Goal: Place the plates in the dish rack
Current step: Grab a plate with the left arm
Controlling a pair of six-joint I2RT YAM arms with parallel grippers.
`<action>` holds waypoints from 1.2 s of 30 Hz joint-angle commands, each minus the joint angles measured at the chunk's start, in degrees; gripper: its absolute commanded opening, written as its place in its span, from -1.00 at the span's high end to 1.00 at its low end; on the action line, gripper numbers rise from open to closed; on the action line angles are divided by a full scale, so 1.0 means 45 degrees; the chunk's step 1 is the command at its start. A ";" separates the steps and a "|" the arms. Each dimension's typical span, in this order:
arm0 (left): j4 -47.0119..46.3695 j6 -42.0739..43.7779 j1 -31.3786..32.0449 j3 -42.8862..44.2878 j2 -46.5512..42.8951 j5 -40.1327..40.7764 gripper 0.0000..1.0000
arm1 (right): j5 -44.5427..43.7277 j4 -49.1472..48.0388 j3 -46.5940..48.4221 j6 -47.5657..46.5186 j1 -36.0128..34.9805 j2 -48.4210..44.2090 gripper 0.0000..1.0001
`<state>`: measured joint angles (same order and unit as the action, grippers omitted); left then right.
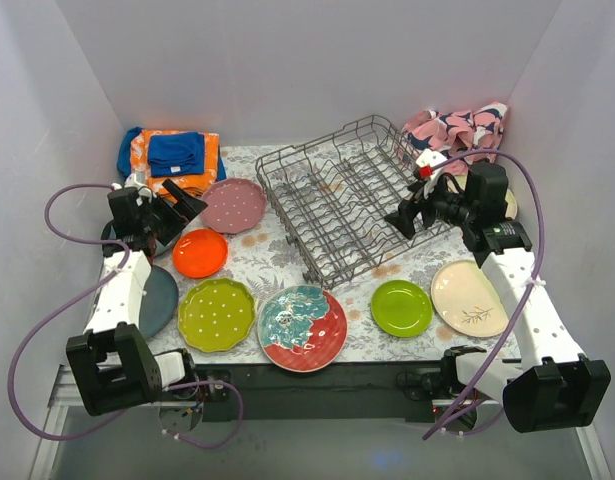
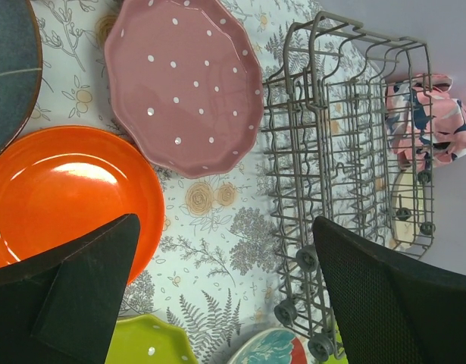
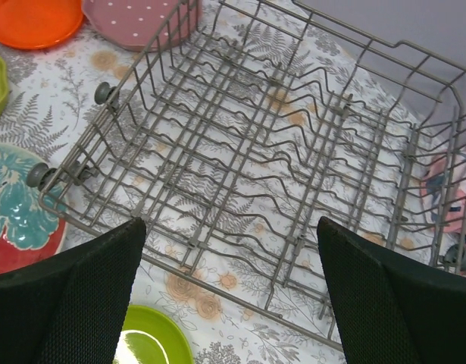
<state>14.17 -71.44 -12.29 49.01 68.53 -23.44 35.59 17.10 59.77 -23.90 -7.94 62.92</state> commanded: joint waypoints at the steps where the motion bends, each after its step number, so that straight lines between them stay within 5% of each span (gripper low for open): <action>1: -0.0162 0.0289 -0.0353 0.0787 0.0745 -0.1333 -0.94 | 0.1425 -0.0129 -0.0098 0.0194 0.0008 0.0159 -0.97; 9: 0.0346 0.0855 -0.0354 0.2249 0.3069 -0.0670 -0.92 | 0.2070 -0.0694 -0.0703 0.0662 0.0437 0.0023 -0.97; 20: 0.0483 0.1460 -0.0315 0.4654 0.7112 0.0170 -0.33 | 0.2618 -0.1066 -0.1309 0.0897 0.0828 0.0100 -0.97; 36: 0.0873 0.2242 0.0388 0.6587 1.0297 0.1028 0.15 | 0.2910 -0.1379 -0.1641 0.1034 0.1082 0.0198 -0.97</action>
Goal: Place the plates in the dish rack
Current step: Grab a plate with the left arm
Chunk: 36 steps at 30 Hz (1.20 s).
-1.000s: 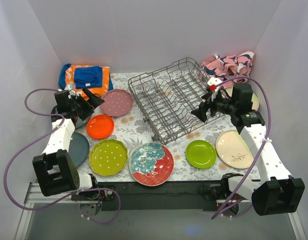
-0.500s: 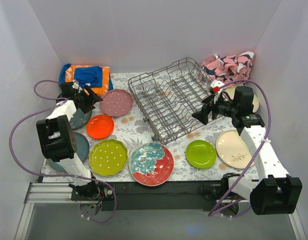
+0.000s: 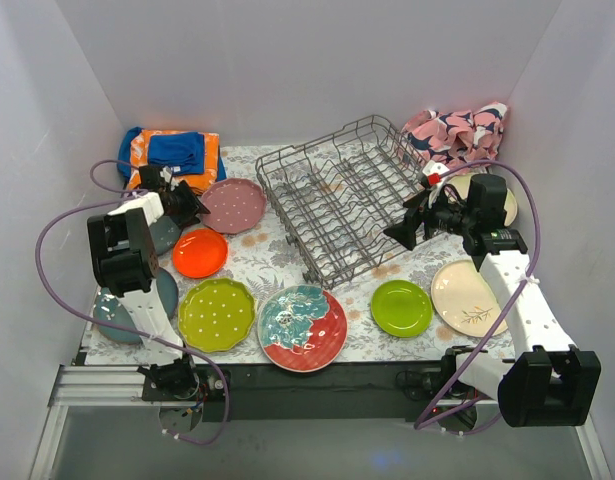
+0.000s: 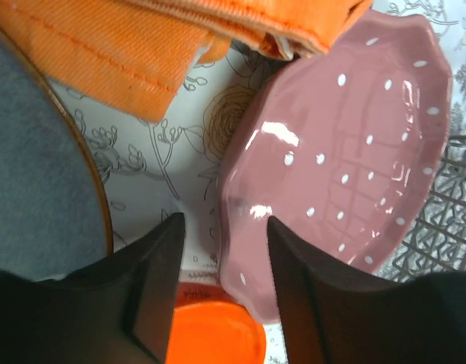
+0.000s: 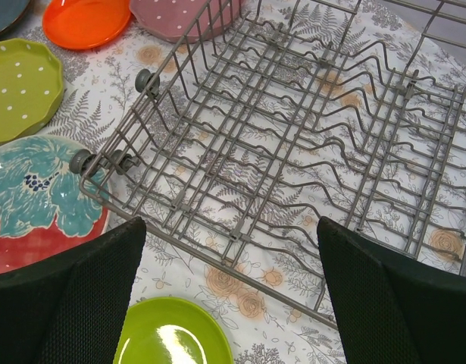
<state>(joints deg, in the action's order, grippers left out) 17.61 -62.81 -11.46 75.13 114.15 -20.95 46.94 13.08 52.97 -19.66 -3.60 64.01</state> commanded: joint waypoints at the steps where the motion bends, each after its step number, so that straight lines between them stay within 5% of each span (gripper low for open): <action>1: 0.0188 0.0363 0.0262 0.0900 0.0238 0.0592 0.17 | 0.0409 -0.0485 -0.0150 0.0092 0.0135 -0.0025 -0.97; 15: 0.0248 0.0305 0.0321 0.0726 0.0104 0.1101 1.00 | 0.0526 -0.0485 -0.0170 0.0209 0.0252 -0.0181 -0.97; 23: -0.0142 -0.0339 -0.0069 0.0063 -0.1927 0.0710 1.00 | 0.0994 -0.0427 -0.0131 0.0345 0.0252 -0.0064 -0.97; 29: -0.0475 -0.1080 -0.1024 -0.0661 -0.3158 -0.1162 1.00 | 0.2340 0.0158 0.1116 0.0833 0.0058 0.1300 -0.91; 36: -0.0416 -0.1785 -0.1886 -0.1499 -0.4330 -0.2686 1.00 | 0.0530 0.2051 0.4218 -0.0864 -0.3300 0.3623 -0.93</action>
<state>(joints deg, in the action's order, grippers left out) 19.05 -66.81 -18.39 69.73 102.52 -23.27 53.19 17.08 61.91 -18.50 -10.63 76.38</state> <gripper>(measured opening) 0.047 0.959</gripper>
